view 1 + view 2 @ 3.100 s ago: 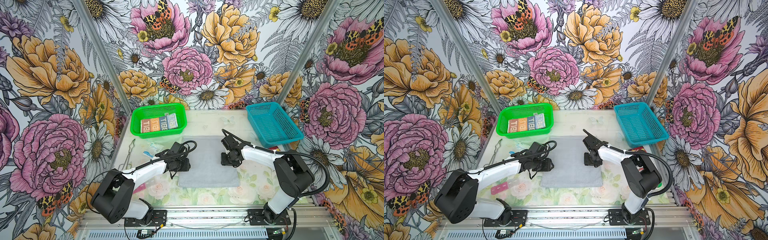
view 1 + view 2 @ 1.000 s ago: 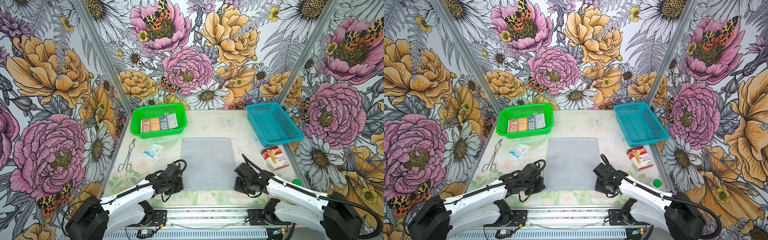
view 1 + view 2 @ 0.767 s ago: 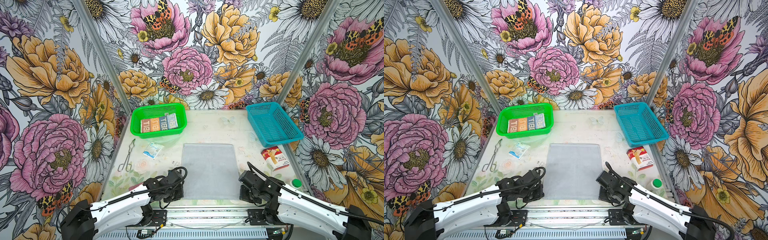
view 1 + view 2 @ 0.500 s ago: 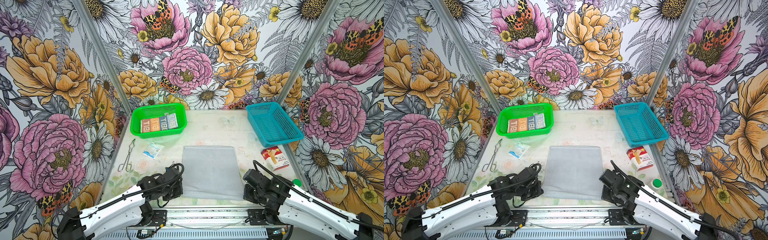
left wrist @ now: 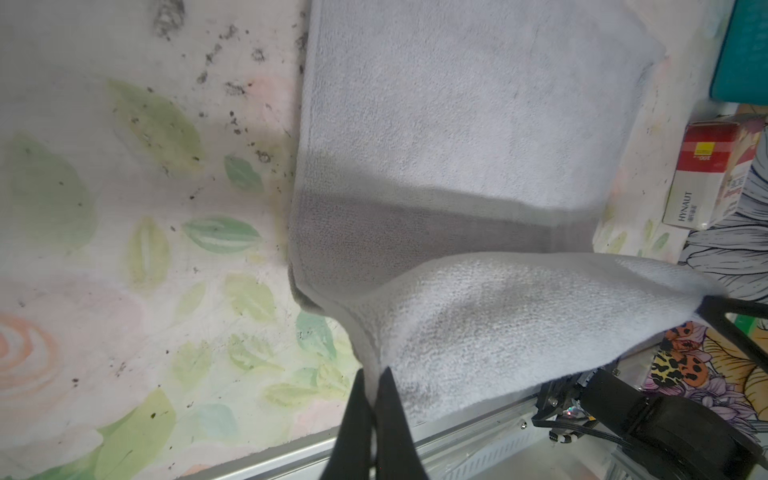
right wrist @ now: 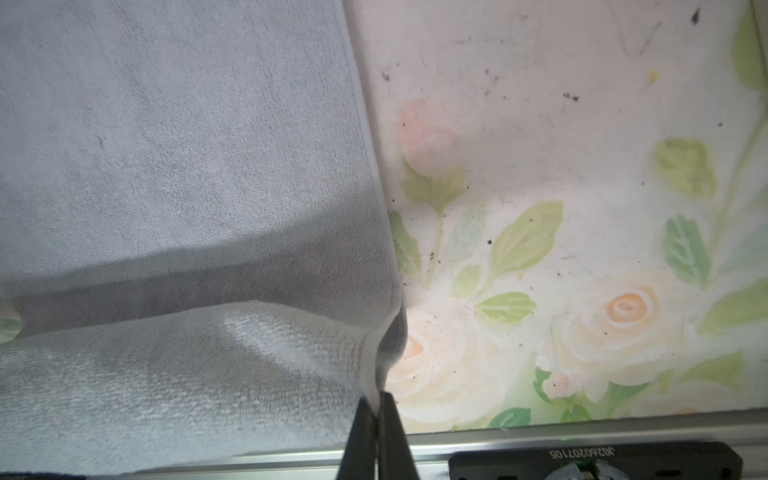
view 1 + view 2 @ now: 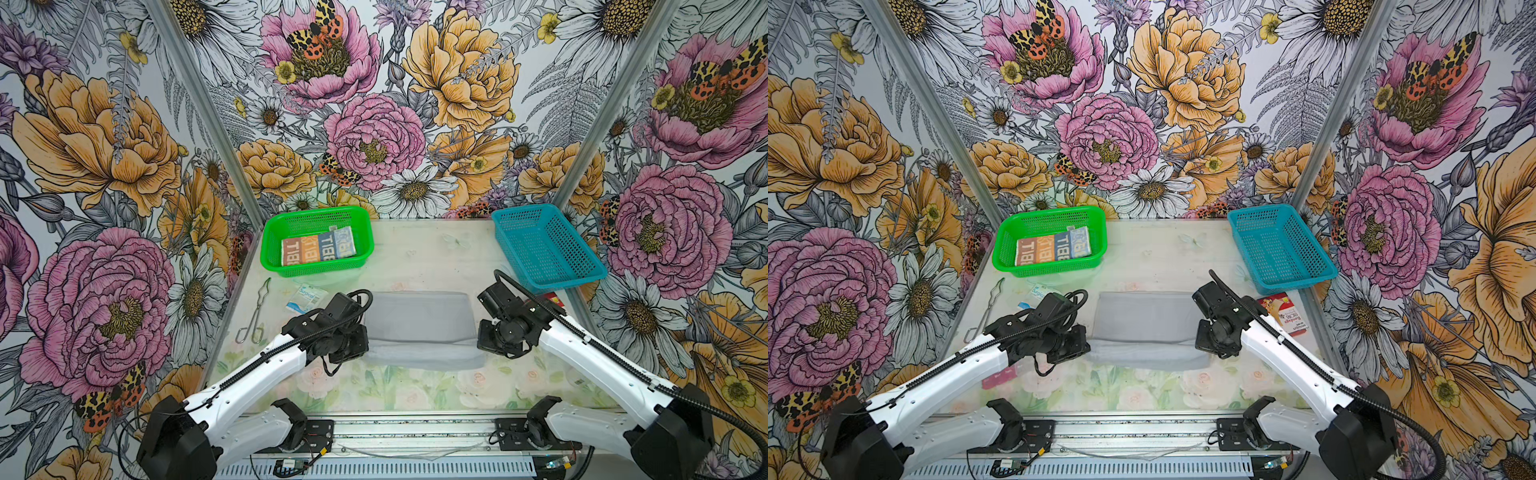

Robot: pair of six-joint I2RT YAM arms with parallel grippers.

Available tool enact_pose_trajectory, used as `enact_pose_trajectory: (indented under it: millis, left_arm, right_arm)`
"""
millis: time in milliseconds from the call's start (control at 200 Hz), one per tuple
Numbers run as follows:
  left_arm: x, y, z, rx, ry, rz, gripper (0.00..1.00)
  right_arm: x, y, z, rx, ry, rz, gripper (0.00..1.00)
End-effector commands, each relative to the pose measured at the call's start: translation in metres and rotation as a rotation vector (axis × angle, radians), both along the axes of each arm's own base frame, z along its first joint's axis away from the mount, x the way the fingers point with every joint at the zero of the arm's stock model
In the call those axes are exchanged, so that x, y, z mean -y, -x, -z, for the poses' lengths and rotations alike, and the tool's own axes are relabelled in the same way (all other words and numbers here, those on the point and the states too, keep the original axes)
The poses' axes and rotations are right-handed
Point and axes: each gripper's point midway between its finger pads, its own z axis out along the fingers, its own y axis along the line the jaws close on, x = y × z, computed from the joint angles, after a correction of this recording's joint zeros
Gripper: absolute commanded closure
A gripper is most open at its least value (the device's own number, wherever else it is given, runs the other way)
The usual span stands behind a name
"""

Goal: Fold and stack the towels
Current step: 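Lift the near edge and fold it over onto the far edge with both grippers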

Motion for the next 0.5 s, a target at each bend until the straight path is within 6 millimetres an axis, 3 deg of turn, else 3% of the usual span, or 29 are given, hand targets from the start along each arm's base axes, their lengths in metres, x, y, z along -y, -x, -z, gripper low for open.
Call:
enact_pose_trajectory:
  millis: [0, 215, 495]
  left_arm:
    - [0.006, -0.020, -0.008, 0.048, 0.016, 0.056, 1.00]
    - [0.003, -0.063, -0.009, 0.084, 0.014, 0.045, 1.00]
    - [0.006, -0.118, -0.008, 0.113, 0.006, 0.061, 1.00]
  right_arm:
    - [-0.003, -0.035, -0.013, 0.087, 0.000, -0.066, 1.00]
    - [-0.008, -0.086, -0.011, 0.108, -0.030, -0.083, 1.00]
    - [-0.004, -0.125, -0.001, 0.097, -0.028, -0.095, 1.00]
